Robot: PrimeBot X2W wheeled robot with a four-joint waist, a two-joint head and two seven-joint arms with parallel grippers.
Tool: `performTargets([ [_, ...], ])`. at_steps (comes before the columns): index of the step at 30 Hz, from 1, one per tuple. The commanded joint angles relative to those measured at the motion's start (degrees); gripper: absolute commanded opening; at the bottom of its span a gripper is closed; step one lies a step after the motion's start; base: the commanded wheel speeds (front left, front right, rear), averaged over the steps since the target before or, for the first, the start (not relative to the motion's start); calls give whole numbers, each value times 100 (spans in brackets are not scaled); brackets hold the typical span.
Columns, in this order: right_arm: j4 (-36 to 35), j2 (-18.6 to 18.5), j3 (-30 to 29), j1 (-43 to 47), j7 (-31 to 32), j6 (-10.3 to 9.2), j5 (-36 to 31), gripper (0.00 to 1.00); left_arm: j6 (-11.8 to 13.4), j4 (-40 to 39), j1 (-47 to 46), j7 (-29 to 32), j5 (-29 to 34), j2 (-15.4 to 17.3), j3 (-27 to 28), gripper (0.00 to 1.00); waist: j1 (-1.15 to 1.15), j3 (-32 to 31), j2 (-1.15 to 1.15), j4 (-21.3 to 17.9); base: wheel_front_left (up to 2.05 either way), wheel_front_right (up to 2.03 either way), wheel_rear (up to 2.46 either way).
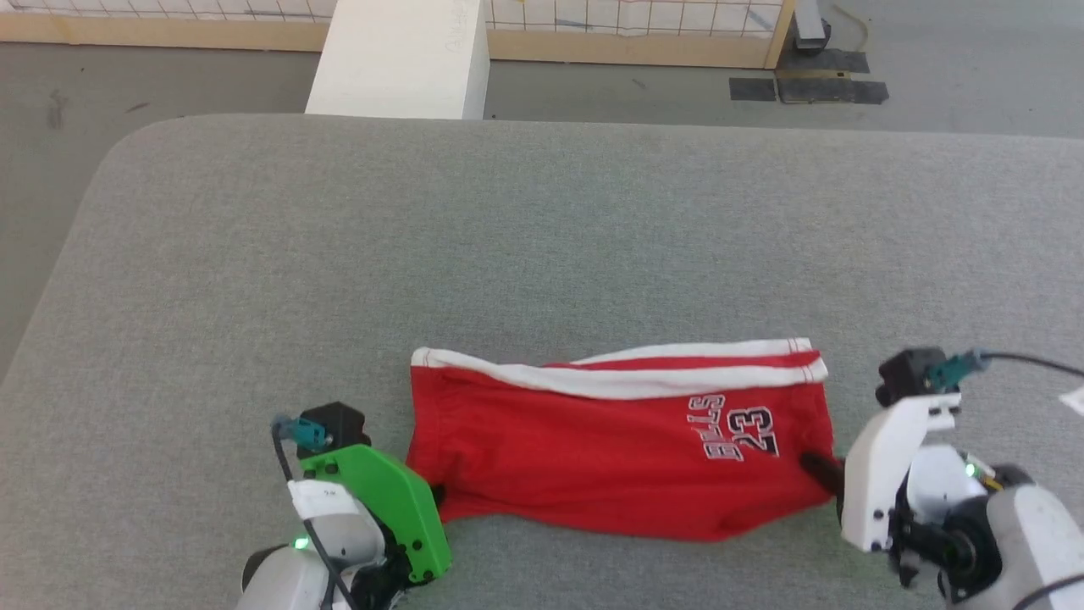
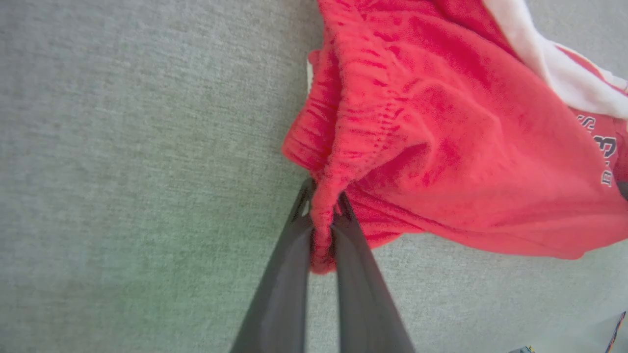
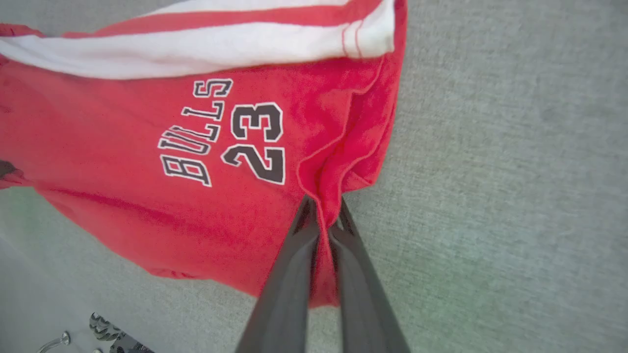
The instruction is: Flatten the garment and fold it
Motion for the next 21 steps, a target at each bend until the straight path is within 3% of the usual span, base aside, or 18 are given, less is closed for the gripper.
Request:
performTargets([
  [1, -38, 58, -69, 120, 7, -8, -28, 0, 39, 13, 78, -1, -46, 38, 33, 0, 0, -6, 0, 19, 0, 0, 0],
  [2, -38, 102, -111, 195, 13, -8, -56, 0, 38, 18, 83, -7, -62, 30, 37, 0, 0, -13, 0, 32, 0, 0, 0],
  [3, -38, 140, -139, 254, 11, -8, -92, 0, 40, 27, 84, -27, -71, 22, 46, 29, 0, -21, 0, 41, 0, 0, 0],
  [5, -27, 232, -227, 320, -34, -8, -165, 0, 43, 55, 84, -36, -102, 6, 60, 100, 0, -40, 0, 48, 0, 0, 0],
  [6, -27, 266, -245, 340, -44, -8, -197, 28, 47, 63, 86, -54, -119, -5, 76, 100, 0, -51, 0, 49, 0, 0, 0],
  [7, -39, 307, -260, 358, -63, -8, -221, 100, 48, 71, 91, -57, -139, -7, 89, 100, 0, -68, 0, 48, 0, 0, 0],
  [16, -487, 494, -562, 593, -280, -8, -55, 100, 83, -261, 270, 17, -317, 127, 282, 100, 0, -310, 0, 41, 0, 0, 0],
  [21, -943, 457, -925, 833, -204, -8, 45, 100, 123, -715, 352, -331, -280, 278, 587, 100, 0, -412, 0, 45, 0, 0, 0],
])
